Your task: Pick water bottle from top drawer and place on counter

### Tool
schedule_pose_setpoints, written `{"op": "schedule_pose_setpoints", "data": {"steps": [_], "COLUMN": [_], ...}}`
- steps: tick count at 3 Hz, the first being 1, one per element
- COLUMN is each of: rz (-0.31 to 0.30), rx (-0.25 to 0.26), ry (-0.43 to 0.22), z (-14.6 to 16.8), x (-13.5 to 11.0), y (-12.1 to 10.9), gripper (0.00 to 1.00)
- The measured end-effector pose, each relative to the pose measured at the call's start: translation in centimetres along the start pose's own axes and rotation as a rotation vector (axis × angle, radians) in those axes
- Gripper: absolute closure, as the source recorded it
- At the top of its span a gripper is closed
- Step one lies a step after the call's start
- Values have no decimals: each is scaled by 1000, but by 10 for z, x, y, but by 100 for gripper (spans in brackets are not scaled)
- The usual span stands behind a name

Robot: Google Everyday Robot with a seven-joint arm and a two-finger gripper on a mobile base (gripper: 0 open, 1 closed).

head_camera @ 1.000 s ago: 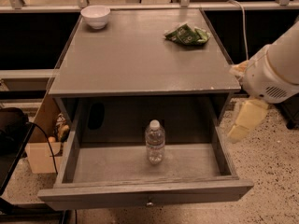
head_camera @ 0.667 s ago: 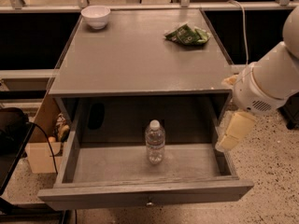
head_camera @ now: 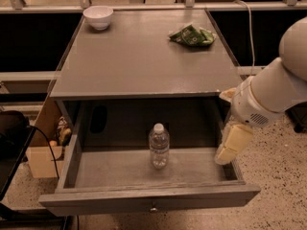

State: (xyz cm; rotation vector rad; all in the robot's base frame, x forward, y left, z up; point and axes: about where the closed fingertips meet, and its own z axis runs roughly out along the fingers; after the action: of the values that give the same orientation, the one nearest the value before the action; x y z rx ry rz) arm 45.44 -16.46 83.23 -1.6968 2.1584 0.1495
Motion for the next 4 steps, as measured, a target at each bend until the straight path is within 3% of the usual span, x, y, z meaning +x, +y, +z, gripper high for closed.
{"op": "schedule_pose_setpoints", "data": {"steps": [2,4], "rz": [7,40], "rx": [-56,-44], "ry": [-63,-161], "z": [47,82], "x": [-4,-12], "y": [13,15], "gripper": [0,0]}}
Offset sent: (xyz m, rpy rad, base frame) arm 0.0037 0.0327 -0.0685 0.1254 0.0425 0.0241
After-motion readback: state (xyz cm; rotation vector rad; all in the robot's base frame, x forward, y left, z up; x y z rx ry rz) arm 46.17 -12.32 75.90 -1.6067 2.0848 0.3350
